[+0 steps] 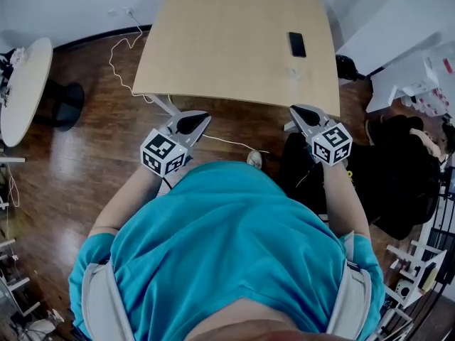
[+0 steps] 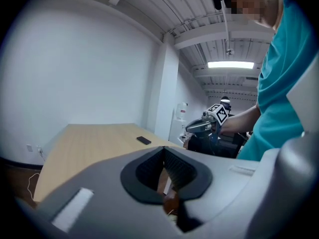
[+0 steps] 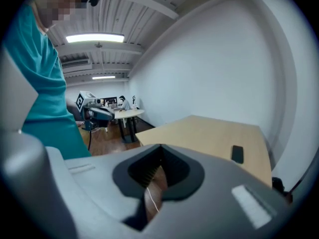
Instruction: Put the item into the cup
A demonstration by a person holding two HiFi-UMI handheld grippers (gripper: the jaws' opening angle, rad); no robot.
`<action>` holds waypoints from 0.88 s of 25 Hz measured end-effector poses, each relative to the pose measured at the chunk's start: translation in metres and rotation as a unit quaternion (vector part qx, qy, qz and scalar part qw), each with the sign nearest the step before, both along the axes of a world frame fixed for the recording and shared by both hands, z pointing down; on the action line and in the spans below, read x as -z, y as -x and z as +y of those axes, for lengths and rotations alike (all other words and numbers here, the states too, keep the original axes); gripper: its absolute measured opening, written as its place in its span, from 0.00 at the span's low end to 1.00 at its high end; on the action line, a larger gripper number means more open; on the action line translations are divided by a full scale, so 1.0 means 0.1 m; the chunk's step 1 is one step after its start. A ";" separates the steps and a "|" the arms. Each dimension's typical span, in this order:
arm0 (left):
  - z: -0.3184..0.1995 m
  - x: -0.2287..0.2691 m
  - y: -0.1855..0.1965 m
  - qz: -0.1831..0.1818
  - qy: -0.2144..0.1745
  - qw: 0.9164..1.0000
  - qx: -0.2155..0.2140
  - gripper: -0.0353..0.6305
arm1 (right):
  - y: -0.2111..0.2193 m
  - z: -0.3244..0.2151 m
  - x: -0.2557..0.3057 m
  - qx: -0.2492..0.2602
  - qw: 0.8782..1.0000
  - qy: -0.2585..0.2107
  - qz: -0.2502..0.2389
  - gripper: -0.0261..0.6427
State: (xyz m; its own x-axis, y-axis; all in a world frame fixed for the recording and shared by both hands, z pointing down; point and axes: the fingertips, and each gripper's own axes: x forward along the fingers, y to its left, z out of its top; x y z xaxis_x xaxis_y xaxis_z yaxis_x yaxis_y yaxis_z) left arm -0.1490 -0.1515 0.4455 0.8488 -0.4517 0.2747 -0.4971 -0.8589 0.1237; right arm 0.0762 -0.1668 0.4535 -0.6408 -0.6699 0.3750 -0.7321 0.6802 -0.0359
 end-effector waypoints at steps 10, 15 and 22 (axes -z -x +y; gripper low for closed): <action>0.89 0.36 -0.25 0.029 -0.020 0.999 0.034 0.06 | -0.19 1.03 0.46 0.014 0.998 -0.040 -0.036 0.04; 1.55 0.34 -0.60 0.048 -0.013 0.997 0.066 0.06 | -0.44 1.79 0.41 0.041 0.997 -0.037 -0.045 0.04; 2.39 0.34 -1.01 0.045 -0.009 0.996 0.074 0.06 | -0.72 2.62 0.41 0.057 0.995 -0.030 -0.079 0.04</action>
State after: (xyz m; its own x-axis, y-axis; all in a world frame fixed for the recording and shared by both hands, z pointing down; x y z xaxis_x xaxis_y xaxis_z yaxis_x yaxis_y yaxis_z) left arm -0.0478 0.0874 0.4114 0.7935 -0.5774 0.1920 -0.6058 -0.7796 0.1590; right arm 0.1481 0.0953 0.4128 -0.7620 -0.6075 0.2244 -0.6383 0.7630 -0.1019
